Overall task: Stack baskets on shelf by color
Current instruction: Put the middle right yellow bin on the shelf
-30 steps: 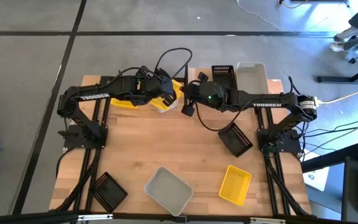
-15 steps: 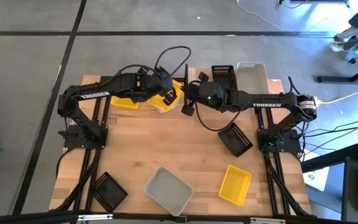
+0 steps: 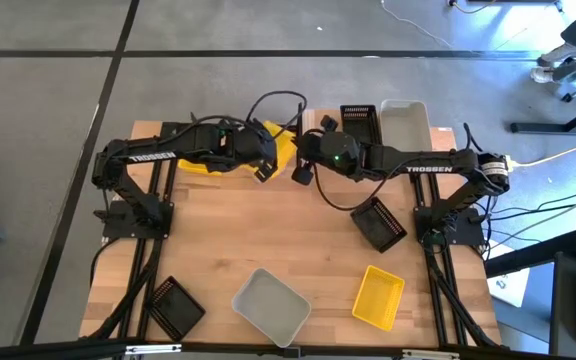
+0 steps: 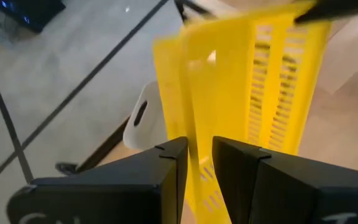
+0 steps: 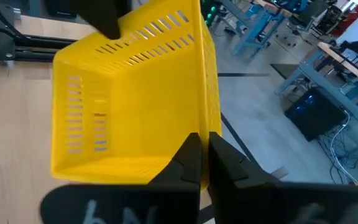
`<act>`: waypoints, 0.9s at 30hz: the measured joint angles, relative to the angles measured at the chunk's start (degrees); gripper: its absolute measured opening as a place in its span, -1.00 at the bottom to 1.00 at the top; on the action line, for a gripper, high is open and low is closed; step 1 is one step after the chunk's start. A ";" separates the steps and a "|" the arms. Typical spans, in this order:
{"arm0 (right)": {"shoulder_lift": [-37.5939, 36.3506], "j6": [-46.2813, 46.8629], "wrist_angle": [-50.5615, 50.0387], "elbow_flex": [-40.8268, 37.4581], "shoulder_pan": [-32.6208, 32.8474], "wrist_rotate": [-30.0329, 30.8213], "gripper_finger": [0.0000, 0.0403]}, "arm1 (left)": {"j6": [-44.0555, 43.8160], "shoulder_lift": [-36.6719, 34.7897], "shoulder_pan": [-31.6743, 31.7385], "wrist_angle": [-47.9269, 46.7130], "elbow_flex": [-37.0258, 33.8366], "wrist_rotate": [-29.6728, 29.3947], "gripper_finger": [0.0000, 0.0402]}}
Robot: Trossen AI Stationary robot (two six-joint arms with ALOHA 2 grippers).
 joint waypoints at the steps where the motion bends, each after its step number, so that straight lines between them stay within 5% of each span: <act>1: 0.00 0.00 0.04 0.00 -0.06 0.11 -0.99 | -0.62 0.00 0.00 -1.11 0.00 0.45 -0.69; 20: -0.28 -4.02 -0.66 0.65 -2.29 0.69 -0.99 | -2.99 -4.64 -6.34 -5.26 4.35 2.61 -0.69; 27: -0.81 -4.48 -16.27 11.36 -2.34 -4.48 -0.99 | -3.01 -6.44 -7.86 -5.50 5.84 0.82 -0.69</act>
